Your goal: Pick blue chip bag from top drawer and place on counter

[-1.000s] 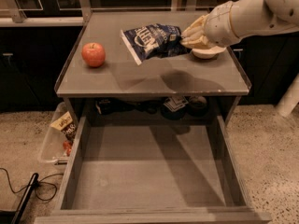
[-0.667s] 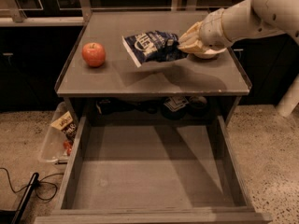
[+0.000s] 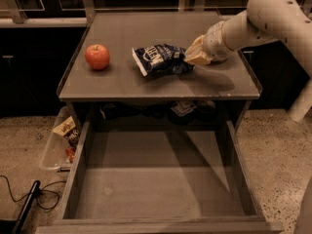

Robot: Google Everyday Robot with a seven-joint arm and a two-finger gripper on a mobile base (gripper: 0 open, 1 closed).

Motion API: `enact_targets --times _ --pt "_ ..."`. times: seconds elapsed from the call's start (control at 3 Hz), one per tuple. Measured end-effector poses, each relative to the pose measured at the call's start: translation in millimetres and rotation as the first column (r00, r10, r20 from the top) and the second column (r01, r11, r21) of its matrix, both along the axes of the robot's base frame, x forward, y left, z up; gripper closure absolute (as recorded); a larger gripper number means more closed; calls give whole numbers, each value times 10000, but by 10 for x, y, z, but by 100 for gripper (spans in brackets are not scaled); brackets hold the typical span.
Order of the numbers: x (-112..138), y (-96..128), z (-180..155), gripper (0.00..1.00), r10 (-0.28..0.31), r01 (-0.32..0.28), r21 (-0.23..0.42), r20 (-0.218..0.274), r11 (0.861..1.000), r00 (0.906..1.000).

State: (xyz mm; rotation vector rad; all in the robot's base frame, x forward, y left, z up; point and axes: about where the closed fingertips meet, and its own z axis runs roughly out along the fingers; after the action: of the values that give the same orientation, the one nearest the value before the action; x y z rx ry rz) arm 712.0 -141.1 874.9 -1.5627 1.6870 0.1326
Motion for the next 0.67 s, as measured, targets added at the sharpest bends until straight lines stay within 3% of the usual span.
enact_targets --times 0.33,0.67 --pt "5 -31 -151 100 -171 162 -218 -424 9996 9990" --pt "5 -32 -152 82 -175 166 -219 -428 9996 9989"
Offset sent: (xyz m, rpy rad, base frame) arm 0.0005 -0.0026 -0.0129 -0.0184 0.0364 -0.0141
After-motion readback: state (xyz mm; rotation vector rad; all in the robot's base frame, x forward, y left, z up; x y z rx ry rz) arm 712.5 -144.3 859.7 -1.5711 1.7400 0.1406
